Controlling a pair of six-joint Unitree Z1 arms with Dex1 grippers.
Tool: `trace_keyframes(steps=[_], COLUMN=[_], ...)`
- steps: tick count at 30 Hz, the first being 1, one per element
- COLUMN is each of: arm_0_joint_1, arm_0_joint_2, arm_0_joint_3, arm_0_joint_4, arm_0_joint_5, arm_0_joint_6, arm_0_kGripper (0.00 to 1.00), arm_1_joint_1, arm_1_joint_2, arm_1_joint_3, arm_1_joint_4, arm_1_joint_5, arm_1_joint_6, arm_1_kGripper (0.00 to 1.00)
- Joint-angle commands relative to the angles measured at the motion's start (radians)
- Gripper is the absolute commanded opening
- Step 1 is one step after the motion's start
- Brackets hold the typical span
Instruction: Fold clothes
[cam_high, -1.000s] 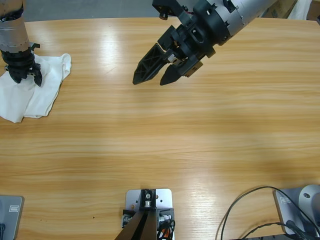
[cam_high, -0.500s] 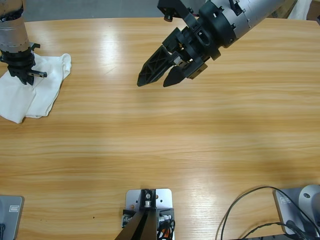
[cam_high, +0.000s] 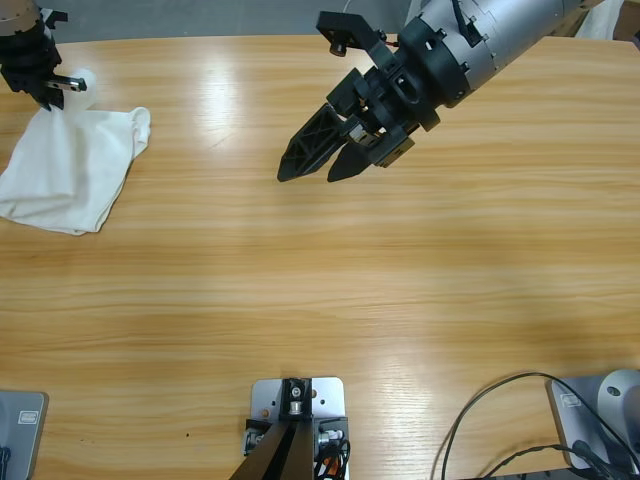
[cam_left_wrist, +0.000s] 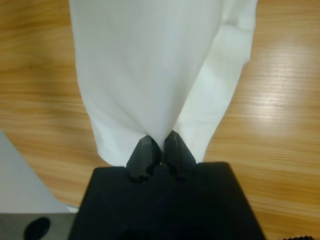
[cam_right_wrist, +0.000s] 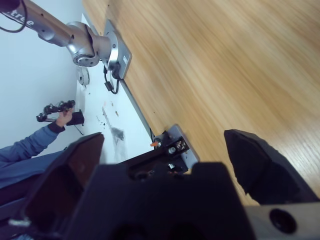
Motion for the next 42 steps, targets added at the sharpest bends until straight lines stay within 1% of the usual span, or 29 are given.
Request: trace_keyframes(steps=[1,5,6,7,8,10,13,15,16,18,20,22,25,28,31,35,39,42], arm_0_joint_1=[-0.066,-0.069,-0.069,-0.070,-0.073,-0.080,-0.074,-0.068,-0.068,-0.059,-0.006,0.060,0.094,0.097,0.098,0.096,0.095,0.085], arm_0_joint_2=[0.150,0.158,0.156,0.155,0.155,0.150,0.160,0.167,0.147,0.058,-0.007,-0.007,-0.013,0.035,0.083,0.136,0.190,0.152], arm_0_joint_3=[0.005,0.005,0.005,0.005,0.005,0.005,0.003,0.004,0.005,0.004,0.001,0.001,0.028,0.065,0.156,0.226,0.236,0.238], arm_0_joint_4=[0.053,0.053,0.053,0.053,0.052,0.050,0.037,0.036,0.036,0.013,-0.018,-0.019,-0.022,-0.041,-0.117,-0.180,-0.197,-0.197], arm_0_joint_5=[-0.036,-0.073,-0.096,-0.111,-0.130,-0.177,-0.305,-0.323,-0.323,-0.327,-0.375,-0.413,-0.415,-0.408,-0.409,-0.411,-0.420,-0.416], arm_0_joint_6=[-0.001,0.016,0.024,0.026,0.033,0.056,0.109,0.117,0.116,0.113,0.112,0.121,0.123,0.113,0.106,0.086,0.086,0.088], arm_0_kGripper=[0.000,0.000,0.160,0.770,0.960,0.964,0.964,0.964,0.964,0.964,0.963,0.943,0.964,0.964,0.964,0.964,0.964,0.964], arm_1_joint_1=[-0.031,-0.044,-0.046,-0.048,-0.051,-0.055,-0.064,-0.068,-0.069,-0.070,-0.070,-0.070,-0.070,-0.070,-0.070,-0.070,-0.070,-0.070], arm_1_joint_2=[-0.070,-0.085,-0.088,-0.091,-0.095,-0.100,-0.113,-0.120,-0.123,-0.129,-0.131,-0.133,-0.137,-0.137,-0.144,-0.154,-0.153,-0.151], arm_1_joint_3=[0.071,0.074,0.075,0.078,0.081,0.087,0.097,0.099,0.100,0.107,0.118,0.124,0.134,0.139,0.141,0.157,0.158,0.156], arm_1_joint_4=[-0.014,-0.015,-0.015,-0.015,-0.015,-0.015,-0.015,-0.014,-0.013,-0.013,-0.016,-0.021,-0.022,-0.024,-0.023,-0.022,-0.022,-0.022], arm_1_joint_5=[0.019,0.025,0.026,0.029,0.029,0.031,0.032,0.036,0.038,0.038,0.038,0.038,0.037,0.037,0.038,0.038,0.038,0.038], arm_1_joint_6=[-0.014,-0.014,-0.014,-0.014,-0.014,-0.015,-0.017,-0.017,-0.017,-0.017,-0.017,-0.017,-0.017,-0.017,-0.017,-0.017,-0.017,-0.017], arm_1_kGripper=[0.996,0.996,0.997,0.998,0.998,0.998,0.998,1.000,1.000,1.000,1.000,1.000,1.000,1.000,1.000,1.000,1.000,1.000])
